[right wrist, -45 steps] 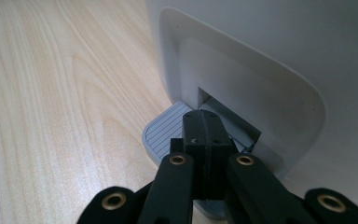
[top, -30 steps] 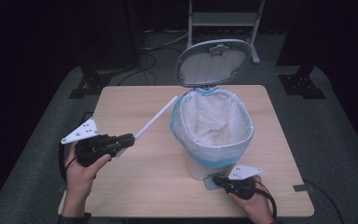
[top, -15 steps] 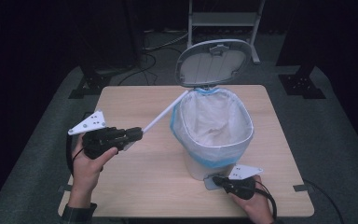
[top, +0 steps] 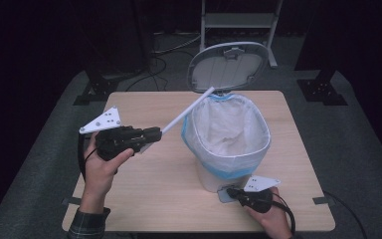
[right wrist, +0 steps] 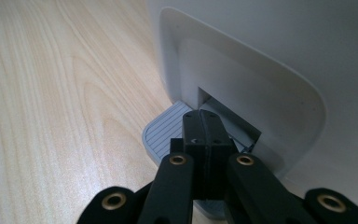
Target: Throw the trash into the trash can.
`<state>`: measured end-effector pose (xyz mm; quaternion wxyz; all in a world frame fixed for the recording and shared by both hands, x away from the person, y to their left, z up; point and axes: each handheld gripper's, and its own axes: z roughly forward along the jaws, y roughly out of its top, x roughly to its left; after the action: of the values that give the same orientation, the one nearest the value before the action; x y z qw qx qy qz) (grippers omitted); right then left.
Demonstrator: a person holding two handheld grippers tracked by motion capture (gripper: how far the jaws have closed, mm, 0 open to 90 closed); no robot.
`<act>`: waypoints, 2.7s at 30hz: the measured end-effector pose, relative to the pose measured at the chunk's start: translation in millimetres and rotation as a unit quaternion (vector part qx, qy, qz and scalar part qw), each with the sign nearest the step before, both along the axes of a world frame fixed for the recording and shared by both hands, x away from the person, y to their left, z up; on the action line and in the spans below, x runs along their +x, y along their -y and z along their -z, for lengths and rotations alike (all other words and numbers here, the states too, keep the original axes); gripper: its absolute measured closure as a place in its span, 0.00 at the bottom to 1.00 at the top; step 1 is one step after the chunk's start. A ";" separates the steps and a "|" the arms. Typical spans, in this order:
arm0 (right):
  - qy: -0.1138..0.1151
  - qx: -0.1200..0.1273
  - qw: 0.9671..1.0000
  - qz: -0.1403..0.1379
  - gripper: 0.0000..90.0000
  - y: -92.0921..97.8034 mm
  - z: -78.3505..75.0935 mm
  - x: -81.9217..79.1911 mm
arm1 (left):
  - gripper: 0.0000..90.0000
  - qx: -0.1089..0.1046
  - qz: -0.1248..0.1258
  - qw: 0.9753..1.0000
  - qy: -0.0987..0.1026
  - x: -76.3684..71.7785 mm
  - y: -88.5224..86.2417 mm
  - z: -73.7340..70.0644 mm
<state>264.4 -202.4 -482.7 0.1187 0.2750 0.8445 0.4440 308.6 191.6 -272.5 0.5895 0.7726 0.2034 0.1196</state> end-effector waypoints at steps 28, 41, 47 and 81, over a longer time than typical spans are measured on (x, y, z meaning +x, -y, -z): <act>-0.001 0.001 1.000 -0.001 1.00 0.1 0.0 0.3 | 0.90 0.005 0.042 0.999 0.011 21.9 47.3 -24.0; -0.001 0.001 1.000 -0.001 1.00 0.1 0.0 0.3 | 0.90 0.006 0.050 0.999 0.007 32.2 66.3 -23.2; -0.001 0.001 1.000 -0.001 1.00 0.1 0.0 0.3 | 0.89 0.009 0.052 0.999 0.004 35.5 72.9 -22.4; -0.002 0.002 1.000 -0.001 1.00 0.1 0.0 0.3 | 0.87 0.001 0.049 0.999 0.007 40.4 81.6 -27.9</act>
<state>264.7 -202.5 -482.7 0.1164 0.2756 0.8440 0.4452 349.0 110.0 -244.5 0.5951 0.7815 0.1610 0.0962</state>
